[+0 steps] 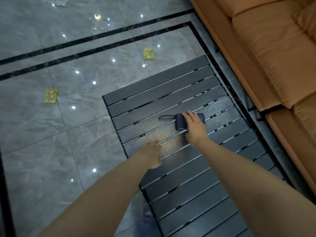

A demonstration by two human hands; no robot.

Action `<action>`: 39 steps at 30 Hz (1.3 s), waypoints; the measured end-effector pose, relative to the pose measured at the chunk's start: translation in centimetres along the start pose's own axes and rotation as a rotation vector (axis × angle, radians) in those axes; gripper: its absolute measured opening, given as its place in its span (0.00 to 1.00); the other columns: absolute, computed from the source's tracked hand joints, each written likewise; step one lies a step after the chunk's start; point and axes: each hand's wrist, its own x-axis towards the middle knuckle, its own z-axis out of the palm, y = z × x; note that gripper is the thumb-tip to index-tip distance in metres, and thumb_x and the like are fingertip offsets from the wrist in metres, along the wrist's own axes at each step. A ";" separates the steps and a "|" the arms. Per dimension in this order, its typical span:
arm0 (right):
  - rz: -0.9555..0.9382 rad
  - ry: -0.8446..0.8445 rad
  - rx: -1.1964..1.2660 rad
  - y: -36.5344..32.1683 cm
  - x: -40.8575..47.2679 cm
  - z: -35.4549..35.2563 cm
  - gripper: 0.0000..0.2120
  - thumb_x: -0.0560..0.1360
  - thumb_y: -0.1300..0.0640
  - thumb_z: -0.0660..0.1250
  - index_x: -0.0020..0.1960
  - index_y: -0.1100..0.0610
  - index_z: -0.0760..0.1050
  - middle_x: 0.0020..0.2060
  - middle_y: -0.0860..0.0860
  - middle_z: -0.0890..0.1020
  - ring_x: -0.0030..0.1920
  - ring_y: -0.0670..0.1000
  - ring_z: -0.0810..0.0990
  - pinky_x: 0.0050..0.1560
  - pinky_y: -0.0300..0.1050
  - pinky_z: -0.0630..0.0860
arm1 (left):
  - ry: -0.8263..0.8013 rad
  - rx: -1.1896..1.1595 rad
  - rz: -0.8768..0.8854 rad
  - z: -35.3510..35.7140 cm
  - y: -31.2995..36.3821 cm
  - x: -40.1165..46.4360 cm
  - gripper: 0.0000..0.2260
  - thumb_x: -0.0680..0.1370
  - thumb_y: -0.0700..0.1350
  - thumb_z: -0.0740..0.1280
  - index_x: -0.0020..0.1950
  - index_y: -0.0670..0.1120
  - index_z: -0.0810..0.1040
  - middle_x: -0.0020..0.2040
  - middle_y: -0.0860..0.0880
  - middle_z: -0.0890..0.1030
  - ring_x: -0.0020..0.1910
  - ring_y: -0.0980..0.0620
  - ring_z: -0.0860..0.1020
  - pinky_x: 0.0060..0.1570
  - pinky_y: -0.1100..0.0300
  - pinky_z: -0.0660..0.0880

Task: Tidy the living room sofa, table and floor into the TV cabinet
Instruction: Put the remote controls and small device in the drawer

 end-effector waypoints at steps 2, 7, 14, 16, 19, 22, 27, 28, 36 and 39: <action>-0.029 0.015 -0.120 0.3 0.5 0.2 0.43 0.73 0.70 0.68 0.80 0.50 0.51 0.79 0.51 0.54 0.79 0.56 0.50 0.77 0.56 0.55 | 0.000 -0.031 0.010 0.4 -0.3 0.0 0.31 0.81 0.50 0.63 0.81 0.50 0.53 0.82 0.52 0.43 0.80 0.42 0.45 0.75 0.39 0.57; -0.135 0.005 -0.312 0.2 0.6 0.3 0.43 0.67 0.65 0.76 0.76 0.53 0.59 0.69 0.54 0.66 0.72 0.58 0.63 0.75 0.54 0.60 | 0.046 -0.111 0.028 0.7 -0.5 -0.7 0.27 0.82 0.51 0.60 0.80 0.51 0.56 0.82 0.50 0.47 0.80 0.43 0.47 0.77 0.43 0.53; -0.162 -0.180 -0.210 -2.5 -3.1 -0.1 0.37 0.65 0.51 0.79 0.67 0.55 0.64 0.59 0.55 0.69 0.61 0.57 0.71 0.58 0.54 0.76 | 0.117 -0.297 -0.024 3.2 -2.4 -4.3 0.25 0.82 0.49 0.61 0.78 0.48 0.61 0.79 0.48 0.60 0.77 0.47 0.59 0.75 0.52 0.59; -0.161 -0.178 -0.129 -4.2 -4.5 0.0 0.37 0.64 0.48 0.79 0.67 0.54 0.65 0.58 0.54 0.70 0.59 0.57 0.72 0.57 0.55 0.77 | 0.132 -0.323 -0.050 3.9 -3.3 -5.7 0.24 0.82 0.49 0.62 0.77 0.47 0.63 0.77 0.47 0.64 0.75 0.47 0.63 0.73 0.50 0.63; -0.259 -0.186 -0.124 -7.7 -6.5 -0.1 0.37 0.62 0.46 0.78 0.65 0.52 0.65 0.58 0.53 0.70 0.59 0.57 0.73 0.55 0.55 0.78 | 0.149 -0.399 -0.123 4.5 -4.6 -8.6 0.25 0.82 0.50 0.61 0.77 0.46 0.62 0.76 0.46 0.64 0.73 0.46 0.65 0.72 0.52 0.64; -0.293 -0.195 -0.055 -11.5 -8.5 -0.2 0.37 0.59 0.44 0.79 0.62 0.53 0.67 0.57 0.53 0.72 0.57 0.57 0.74 0.55 0.54 0.77 | 0.212 -0.636 -0.161 4.3 -5.2 -12.1 0.24 0.82 0.49 0.63 0.77 0.44 0.64 0.75 0.43 0.66 0.73 0.45 0.66 0.69 0.58 0.65; -0.455 -0.227 0.009 -20.0 -14.0 0.7 0.34 0.60 0.45 0.79 0.59 0.57 0.69 0.56 0.55 0.74 0.55 0.57 0.75 0.52 0.49 0.75 | 0.320 -1.270 -0.248 6.2 -8.1 -19.5 0.23 0.81 0.52 0.65 0.74 0.44 0.68 0.70 0.45 0.73 0.58 0.51 0.76 0.51 0.63 0.76; -0.507 -0.241 -0.009 -21.8 -15.2 1.0 0.34 0.60 0.45 0.79 0.59 0.57 0.69 0.55 0.54 0.73 0.54 0.56 0.75 0.51 0.48 0.75 | 0.342 -1.385 -0.261 6.7 -8.8 -21.0 0.22 0.81 0.51 0.66 0.73 0.44 0.69 0.68 0.45 0.75 0.52 0.54 0.76 0.42 0.66 0.76; -0.815 -0.319 -0.129 -36.7 -25.5 5.7 0.29 0.56 0.46 0.75 0.53 0.53 0.67 0.49 0.48 0.69 0.49 0.52 0.72 0.46 0.53 0.76 | 0.751 -1.584 -0.438 15.4 -17.7 -33.2 0.11 0.73 0.46 0.76 0.52 0.48 0.78 0.53 0.46 0.83 0.54 0.47 0.81 0.58 0.49 0.78; -0.932 -0.325 -0.175 -41.7 -29.7 8.6 0.29 0.58 0.49 0.77 0.53 0.54 0.69 0.50 0.48 0.70 0.50 0.51 0.71 0.45 0.46 0.72 | 0.878 -1.618 -0.531 20.1 -20.1 -38.5 0.12 0.73 0.46 0.75 0.53 0.48 0.78 0.50 0.49 0.82 0.53 0.50 0.80 0.59 0.54 0.77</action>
